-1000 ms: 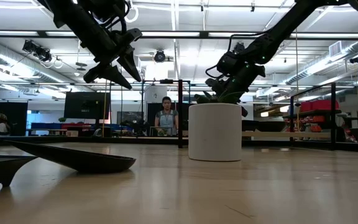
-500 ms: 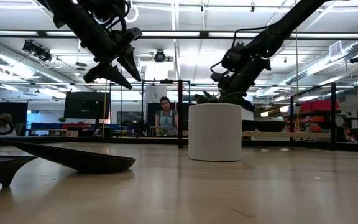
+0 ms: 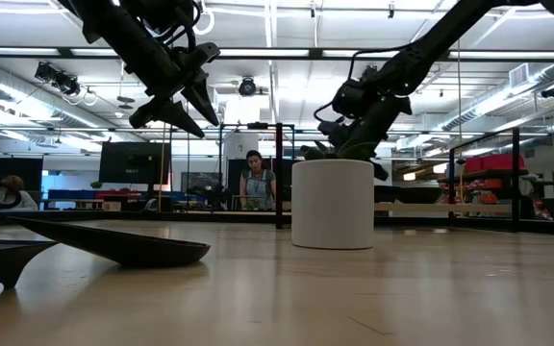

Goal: Pick & Place Mini shaped plates
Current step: Stack the drop shaped plate on top of the drop shaped plate on the shelf

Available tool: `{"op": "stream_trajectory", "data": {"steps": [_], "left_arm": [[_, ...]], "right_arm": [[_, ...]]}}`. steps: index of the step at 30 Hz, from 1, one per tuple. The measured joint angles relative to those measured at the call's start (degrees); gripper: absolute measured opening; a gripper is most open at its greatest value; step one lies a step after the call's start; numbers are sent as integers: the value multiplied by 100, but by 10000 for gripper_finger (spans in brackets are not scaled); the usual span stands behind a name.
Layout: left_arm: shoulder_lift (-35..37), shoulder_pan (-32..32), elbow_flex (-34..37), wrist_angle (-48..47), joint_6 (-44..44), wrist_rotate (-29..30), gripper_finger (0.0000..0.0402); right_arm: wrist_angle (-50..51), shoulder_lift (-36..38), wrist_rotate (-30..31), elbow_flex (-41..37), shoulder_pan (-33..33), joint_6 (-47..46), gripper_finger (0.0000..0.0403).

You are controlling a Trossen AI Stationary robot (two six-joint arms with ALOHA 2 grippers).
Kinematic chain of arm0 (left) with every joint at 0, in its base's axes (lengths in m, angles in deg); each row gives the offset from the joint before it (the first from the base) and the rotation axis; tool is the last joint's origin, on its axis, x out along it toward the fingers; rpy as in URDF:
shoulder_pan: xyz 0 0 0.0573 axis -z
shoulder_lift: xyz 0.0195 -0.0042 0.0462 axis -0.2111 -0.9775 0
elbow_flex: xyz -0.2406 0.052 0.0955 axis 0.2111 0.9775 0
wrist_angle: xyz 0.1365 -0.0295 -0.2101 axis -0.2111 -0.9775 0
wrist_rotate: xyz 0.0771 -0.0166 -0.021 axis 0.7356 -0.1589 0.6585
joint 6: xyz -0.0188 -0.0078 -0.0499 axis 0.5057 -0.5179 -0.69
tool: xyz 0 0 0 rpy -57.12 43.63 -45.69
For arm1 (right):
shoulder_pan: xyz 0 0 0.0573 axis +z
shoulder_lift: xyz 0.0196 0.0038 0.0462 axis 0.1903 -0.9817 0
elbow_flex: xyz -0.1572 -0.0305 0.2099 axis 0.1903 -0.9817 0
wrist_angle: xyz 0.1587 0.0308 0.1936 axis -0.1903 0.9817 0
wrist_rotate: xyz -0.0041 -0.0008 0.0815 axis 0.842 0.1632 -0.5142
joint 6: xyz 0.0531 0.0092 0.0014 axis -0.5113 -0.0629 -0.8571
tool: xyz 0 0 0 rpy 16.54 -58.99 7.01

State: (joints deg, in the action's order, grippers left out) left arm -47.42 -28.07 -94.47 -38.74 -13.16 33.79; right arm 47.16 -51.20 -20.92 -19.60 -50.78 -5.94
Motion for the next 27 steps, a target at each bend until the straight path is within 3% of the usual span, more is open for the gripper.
{"op": "stream_trajectory", "data": {"steps": [9, 18, 27], "left_arm": [[0, 0, 0, 0, 0, 0, 165], [0, 0, 0, 0, -2, 0, 165], [0, -2, 0, -2, 7, 0, 165]], "right_arm": [[-611, 204, 19, 0, 13, -13, 8], [446, 311, 1083, 0, 13, -104, 4], [95, 127, 879, -2, 132, -43, 4]]}}
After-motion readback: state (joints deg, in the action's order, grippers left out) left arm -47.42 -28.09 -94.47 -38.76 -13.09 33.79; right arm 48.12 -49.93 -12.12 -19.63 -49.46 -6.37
